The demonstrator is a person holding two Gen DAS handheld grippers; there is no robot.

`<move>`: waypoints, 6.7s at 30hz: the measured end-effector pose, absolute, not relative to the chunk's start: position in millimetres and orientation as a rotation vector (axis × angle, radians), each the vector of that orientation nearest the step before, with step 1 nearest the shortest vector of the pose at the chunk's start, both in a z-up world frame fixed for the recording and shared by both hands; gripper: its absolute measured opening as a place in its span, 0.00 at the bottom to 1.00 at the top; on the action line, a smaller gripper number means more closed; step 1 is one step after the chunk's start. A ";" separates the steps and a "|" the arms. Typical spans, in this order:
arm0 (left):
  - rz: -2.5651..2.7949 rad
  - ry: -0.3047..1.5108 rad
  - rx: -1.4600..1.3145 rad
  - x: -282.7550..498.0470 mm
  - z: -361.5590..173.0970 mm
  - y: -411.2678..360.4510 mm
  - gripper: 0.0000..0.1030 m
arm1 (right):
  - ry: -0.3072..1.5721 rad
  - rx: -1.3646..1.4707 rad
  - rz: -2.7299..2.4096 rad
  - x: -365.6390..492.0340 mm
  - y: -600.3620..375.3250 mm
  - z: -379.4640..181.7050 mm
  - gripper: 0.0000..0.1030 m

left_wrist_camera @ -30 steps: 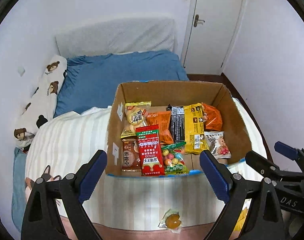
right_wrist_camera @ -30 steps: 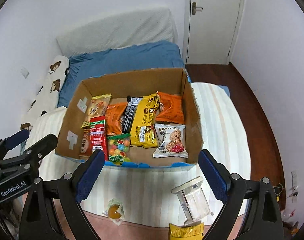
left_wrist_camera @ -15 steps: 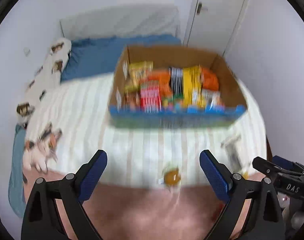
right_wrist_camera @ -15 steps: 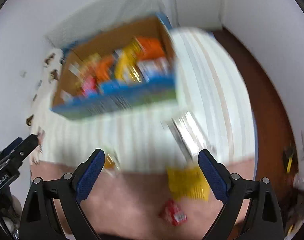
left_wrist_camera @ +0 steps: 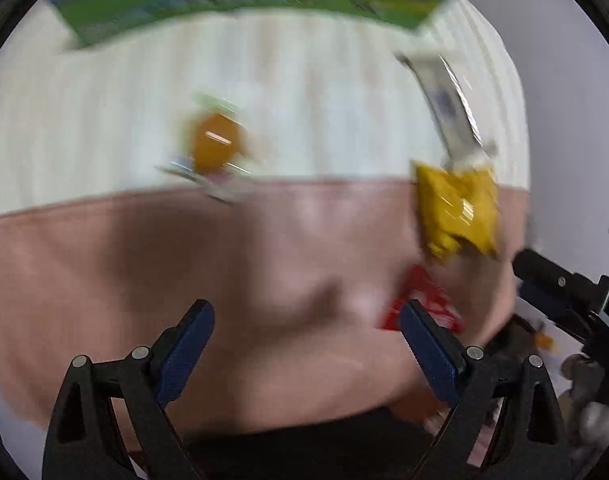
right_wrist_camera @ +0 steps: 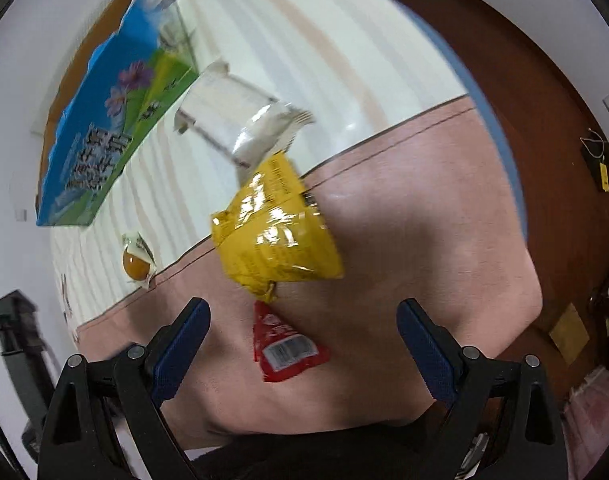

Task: Organize snacks
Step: 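Grasp red triangular candy with left tool while right tool grasps yellow bag, then carry both snacks into the box, release them, and lift both tools, then grasp orange-yolk pastry with left tool while right tool grasps white wafer pack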

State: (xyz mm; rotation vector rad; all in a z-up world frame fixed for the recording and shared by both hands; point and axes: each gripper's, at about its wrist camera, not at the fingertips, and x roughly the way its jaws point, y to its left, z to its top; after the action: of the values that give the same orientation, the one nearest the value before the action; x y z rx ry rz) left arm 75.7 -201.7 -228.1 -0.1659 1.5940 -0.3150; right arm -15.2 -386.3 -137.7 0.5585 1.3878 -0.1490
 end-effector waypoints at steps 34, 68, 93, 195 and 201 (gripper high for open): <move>-0.140 1.624 -0.289 69.0 -264.4 -171.0 0.52 | 1.668 0.471 0.178 6.3 -321.5 -192.3 0.65; -0.103 1.619 -0.327 76.3 -283.9 -143.2 0.51 | 1.607 0.114 0.009 24.3 -286.9 -205.4 0.63; -0.265 1.258 -0.363 218.3 -84.1 -142.4 0.48 | 1.198 0.250 0.207 141.9 -301.1 30.4 0.56; -0.029 1.012 -0.076 154.2 -59.1 -108.0 0.93 | 1.091 0.085 0.026 120.4 -286.7 14.4 0.94; -0.043 1.254 -0.152 163.0 -150.1 -110.9 0.93 | 1.256 0.058 -0.046 149.0 -318.2 -64.2 0.94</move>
State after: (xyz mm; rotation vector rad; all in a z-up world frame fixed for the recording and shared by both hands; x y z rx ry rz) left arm 163.0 -110.9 -150.1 -0.1522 1.2539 -0.0425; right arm 149.0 -318.2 -64.2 0.0578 1.2565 -0.0459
